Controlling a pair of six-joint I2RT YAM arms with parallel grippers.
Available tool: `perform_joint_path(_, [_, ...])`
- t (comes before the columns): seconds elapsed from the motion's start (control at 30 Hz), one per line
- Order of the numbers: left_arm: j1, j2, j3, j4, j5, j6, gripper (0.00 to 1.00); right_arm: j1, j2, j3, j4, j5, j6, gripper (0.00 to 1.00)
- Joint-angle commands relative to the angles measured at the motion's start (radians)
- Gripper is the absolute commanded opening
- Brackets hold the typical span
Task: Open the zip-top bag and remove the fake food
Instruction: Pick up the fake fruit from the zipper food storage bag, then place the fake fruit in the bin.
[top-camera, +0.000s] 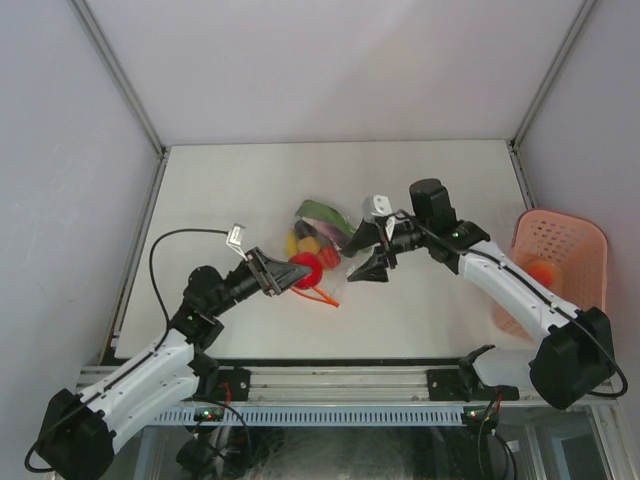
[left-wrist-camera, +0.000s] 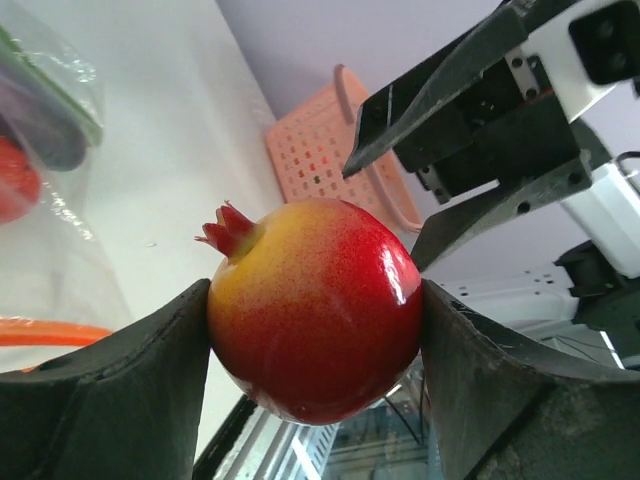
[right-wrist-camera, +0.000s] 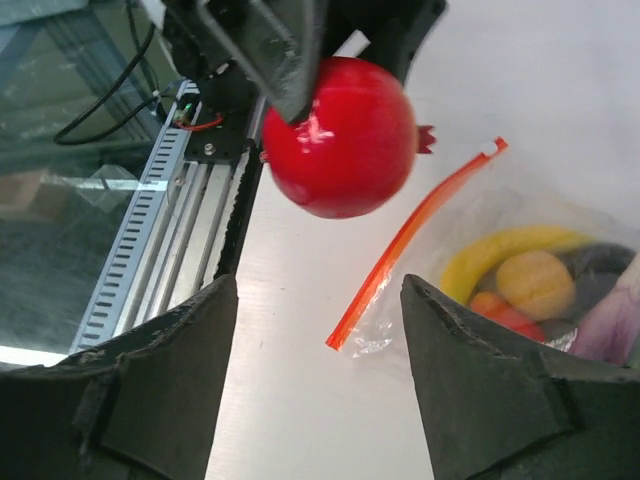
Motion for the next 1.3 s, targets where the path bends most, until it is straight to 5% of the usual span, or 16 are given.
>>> perform_joint_path(0.0, [0.007, 0.041, -0.012, 0.204, 0.075, -0.084, 0.24, -0.009, -0.09, -0.052, 0.09, -0.153, -0.237, 0.69])
perform_joint_path(0.27, [-0.018, 0.113, -0.034, 0.339, 0.088, -0.13, 0.24, -0.015, -0.087, -0.062, 0.056, -0.185, -0.306, 0.72])
perform_joint_path(0.5, [-0.068, 0.201, -0.031, 0.444, 0.07, -0.158, 0.24, 0.002, -0.09, -0.096, 0.164, -0.137, -0.204, 0.84])
perform_joint_path(0.8, [-0.144, 0.351, 0.009, 0.574, 0.065, -0.193, 0.23, 0.057, -0.071, -0.109, 0.212, -0.081, -0.161, 0.86])
perform_joint_path(1.27, [-0.177, 0.45, 0.031, 0.705, 0.062, -0.258, 0.24, 0.204, -0.046, -0.113, 0.115, 0.119, -0.353, 0.87])
